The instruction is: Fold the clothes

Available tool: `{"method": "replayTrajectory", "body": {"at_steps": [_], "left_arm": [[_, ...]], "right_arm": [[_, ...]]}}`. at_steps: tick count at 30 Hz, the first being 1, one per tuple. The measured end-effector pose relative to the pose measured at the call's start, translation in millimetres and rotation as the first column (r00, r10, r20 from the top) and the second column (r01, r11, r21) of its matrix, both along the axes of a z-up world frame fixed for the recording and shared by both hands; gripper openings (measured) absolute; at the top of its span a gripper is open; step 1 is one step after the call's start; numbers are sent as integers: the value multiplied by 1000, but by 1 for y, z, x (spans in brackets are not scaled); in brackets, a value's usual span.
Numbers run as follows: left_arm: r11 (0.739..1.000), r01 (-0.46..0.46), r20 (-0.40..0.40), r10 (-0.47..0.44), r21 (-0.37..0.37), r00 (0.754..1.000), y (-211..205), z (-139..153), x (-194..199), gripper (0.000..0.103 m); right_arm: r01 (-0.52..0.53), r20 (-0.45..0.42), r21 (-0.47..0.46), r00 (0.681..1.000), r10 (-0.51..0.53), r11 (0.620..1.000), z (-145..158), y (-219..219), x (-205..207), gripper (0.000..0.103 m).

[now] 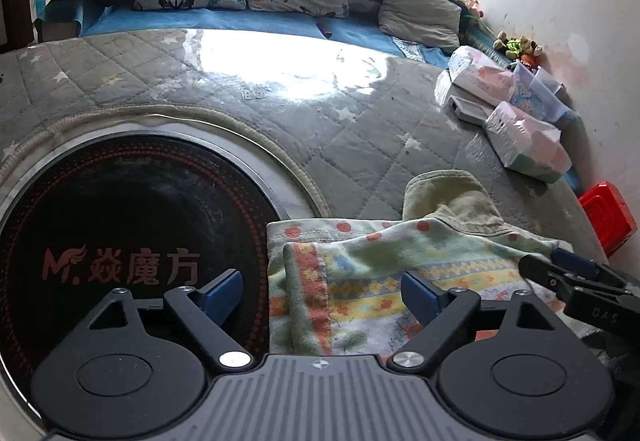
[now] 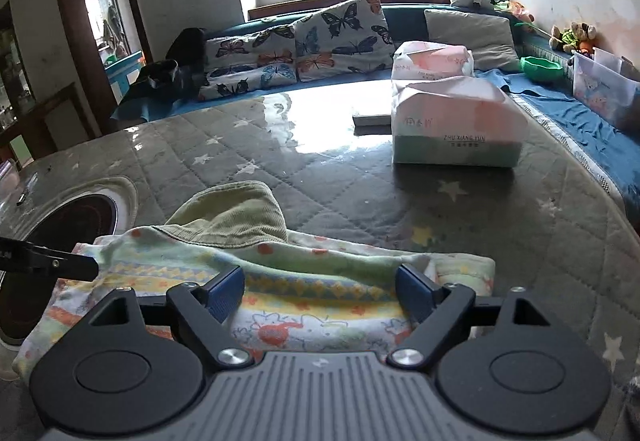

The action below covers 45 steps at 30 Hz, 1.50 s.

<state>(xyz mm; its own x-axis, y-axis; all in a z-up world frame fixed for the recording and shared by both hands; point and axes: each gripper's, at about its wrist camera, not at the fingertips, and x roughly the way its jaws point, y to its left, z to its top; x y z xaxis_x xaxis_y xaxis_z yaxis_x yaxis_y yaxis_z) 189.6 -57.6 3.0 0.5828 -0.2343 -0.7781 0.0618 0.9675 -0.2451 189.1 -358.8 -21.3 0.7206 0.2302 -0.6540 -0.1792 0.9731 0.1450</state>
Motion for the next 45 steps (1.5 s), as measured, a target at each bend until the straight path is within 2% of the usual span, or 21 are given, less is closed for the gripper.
{"method": "replayTrajectory", "body": {"at_steps": [6, 14, 21, 23, 32, 37, 45], "left_arm": [[1000, 2, 2, -2, 19, 1000, -4, -3, 4, 92], [994, 24, 50, -29, 104, 998, -20, 2, 12, 93], [986, 24, 56, -34, 163, 998, -30, -4, 23, 95], [985, 23, 59, -34, 170, 998, -29, -5, 23, 95], [984, 44, 100, -63, 175, 993, -25, 7, -9, 100], [984, 56, 119, -77, 168, 990, -23, 12, -34, 102], [985, 68, 139, -90, 156, 986, -17, 14, -73, 103]], "right_arm": [[16, 18, -55, 1000, -15, 998, 4, 12, 1, 90], [48, 4, -143, 999, -48, 989, -1, 23, 17, 95], [39, 8, -150, 999, -38, 988, 3, 24, 9, 95], [32, 15, -147, 999, -30, 989, 6, 23, 2, 100], [-9, 26, -154, 1000, 13, 988, 10, 27, -39, 103], [-15, 20, -141, 1000, 18, 990, 8, 29, -61, 103], [-9, 41, -171, 999, 16, 985, 5, 39, -95, 103]]}}
